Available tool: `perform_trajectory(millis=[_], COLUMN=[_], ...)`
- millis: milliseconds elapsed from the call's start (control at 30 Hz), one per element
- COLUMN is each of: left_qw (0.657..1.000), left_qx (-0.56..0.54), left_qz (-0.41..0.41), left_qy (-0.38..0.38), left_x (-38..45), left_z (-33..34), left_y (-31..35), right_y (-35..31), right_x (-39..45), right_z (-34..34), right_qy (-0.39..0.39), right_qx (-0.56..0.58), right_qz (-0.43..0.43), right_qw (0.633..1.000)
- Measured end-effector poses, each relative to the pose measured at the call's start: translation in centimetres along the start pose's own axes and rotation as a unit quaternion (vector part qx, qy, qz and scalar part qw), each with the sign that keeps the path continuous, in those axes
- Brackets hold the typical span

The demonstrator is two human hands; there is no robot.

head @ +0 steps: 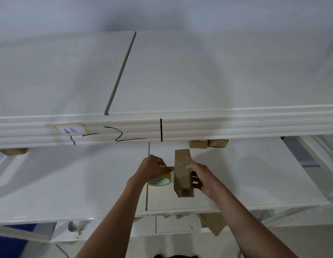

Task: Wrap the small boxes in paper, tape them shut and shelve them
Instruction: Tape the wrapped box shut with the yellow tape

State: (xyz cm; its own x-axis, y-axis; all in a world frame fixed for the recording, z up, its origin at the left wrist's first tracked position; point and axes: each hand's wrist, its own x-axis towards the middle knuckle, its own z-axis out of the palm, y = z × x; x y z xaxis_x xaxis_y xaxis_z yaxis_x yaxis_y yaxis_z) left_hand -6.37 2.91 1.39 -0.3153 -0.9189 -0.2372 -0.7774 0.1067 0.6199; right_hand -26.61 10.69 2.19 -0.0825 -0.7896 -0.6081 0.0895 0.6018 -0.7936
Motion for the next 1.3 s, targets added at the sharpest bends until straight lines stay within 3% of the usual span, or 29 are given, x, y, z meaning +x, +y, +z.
perform_trajectory(millis=[500,633,733,933,1100,1300], left_qw=[0.998,0.993,0.984,0.989,0.999,0.999], left_qx=[0.053,-0.084,-0.123,-0.101,0.046,0.002], left_qz=[0.025,0.019,0.018,0.014,-0.013,-0.012], left_qy=[-0.038,-0.085,-0.125,-0.109,-0.022,-0.043], left_x=[0.8,0.1,-0.3,0.1,0.4,0.2], left_z=[0.5,-1.0,-2.7,-3.3,-3.0,-1.9], left_y=[0.8,0.5,0.3,0.0,-0.8,-1.1], right_y=[0.7,0.7,0.8,0.7,0.4,0.2], right_x=[1.3,1.8,1.9,1.8,1.3,0.7], right_z=[0.7,-0.2,-0.9,-0.8,-1.5,-1.8], right_qy=[-0.041,-0.027,-0.039,-0.056,-0.071,-0.090], right_qx=[-0.088,-0.071,-0.054,-0.036,-0.011,0.006], right_qz=[0.030,0.048,0.062,0.062,0.049,0.033], right_qw=[0.995,0.996,0.996,0.996,0.996,0.995])
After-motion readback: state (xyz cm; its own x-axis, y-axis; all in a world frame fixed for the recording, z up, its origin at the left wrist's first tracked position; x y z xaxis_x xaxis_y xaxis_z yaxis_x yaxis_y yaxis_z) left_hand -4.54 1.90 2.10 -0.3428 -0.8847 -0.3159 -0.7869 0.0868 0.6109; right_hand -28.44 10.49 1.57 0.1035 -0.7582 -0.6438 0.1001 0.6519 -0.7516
